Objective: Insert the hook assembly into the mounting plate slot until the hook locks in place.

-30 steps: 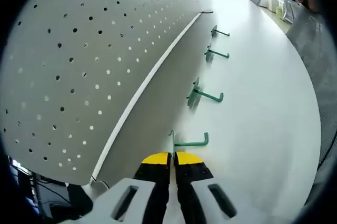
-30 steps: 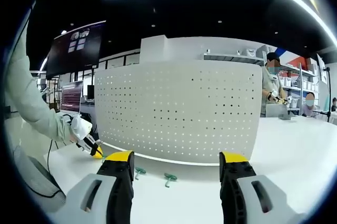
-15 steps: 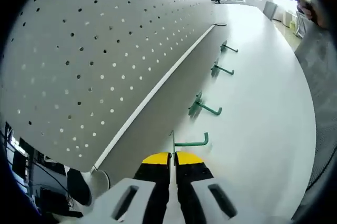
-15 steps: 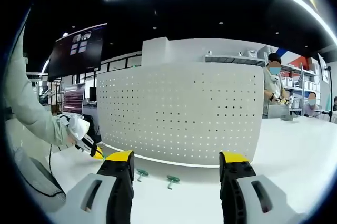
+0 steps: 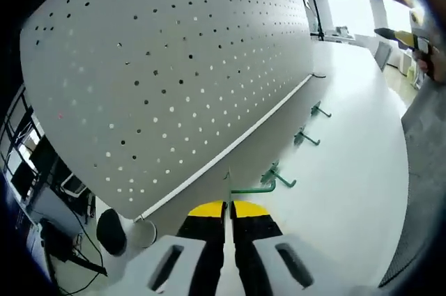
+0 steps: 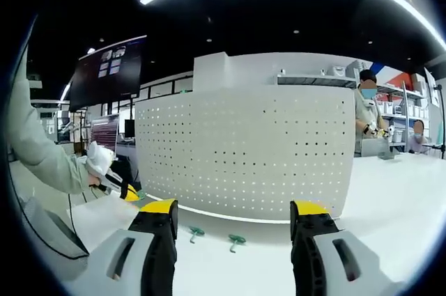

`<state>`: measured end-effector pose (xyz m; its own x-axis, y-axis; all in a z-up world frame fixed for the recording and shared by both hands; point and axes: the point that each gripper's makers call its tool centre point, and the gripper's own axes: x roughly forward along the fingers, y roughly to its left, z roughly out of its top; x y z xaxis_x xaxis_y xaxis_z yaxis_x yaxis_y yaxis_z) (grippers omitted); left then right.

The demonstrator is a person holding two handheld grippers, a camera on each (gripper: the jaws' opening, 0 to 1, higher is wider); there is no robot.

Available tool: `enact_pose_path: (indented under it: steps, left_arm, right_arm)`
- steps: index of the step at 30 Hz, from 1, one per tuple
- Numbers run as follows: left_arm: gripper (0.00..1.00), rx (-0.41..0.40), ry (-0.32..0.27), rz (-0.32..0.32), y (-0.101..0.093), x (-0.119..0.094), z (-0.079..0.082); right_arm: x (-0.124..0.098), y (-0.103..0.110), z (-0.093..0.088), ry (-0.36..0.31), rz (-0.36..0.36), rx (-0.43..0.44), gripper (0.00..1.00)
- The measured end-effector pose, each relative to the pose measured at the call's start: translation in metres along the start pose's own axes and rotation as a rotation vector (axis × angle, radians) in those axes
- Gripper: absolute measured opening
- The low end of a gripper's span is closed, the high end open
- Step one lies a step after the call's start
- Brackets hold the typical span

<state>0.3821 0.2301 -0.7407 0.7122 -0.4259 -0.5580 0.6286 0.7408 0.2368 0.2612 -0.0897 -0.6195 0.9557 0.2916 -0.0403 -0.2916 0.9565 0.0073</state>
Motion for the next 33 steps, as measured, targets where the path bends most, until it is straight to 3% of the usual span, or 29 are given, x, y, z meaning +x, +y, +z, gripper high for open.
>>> enact_pose_path:
  steps: [13,17,33]
  left_arm:
    - [0.03,0.03,-0.084,0.033,-0.01,-0.022,0.03]
    - [0.03,-0.002,-0.131,0.05,-0.014,-0.028,0.039]
    - [0.03,-0.112,-0.217,0.09,-0.034,-0.048,0.04]
  right_arm:
    - [0.0,0.01,0.003,-0.017,0.046,0.0,0.62]
    - [0.0,0.011,0.003,-0.015,0.055,0.006,0.62]
    - [0.003,0.03,-0.002,0.01,0.139,-0.003,0.62]
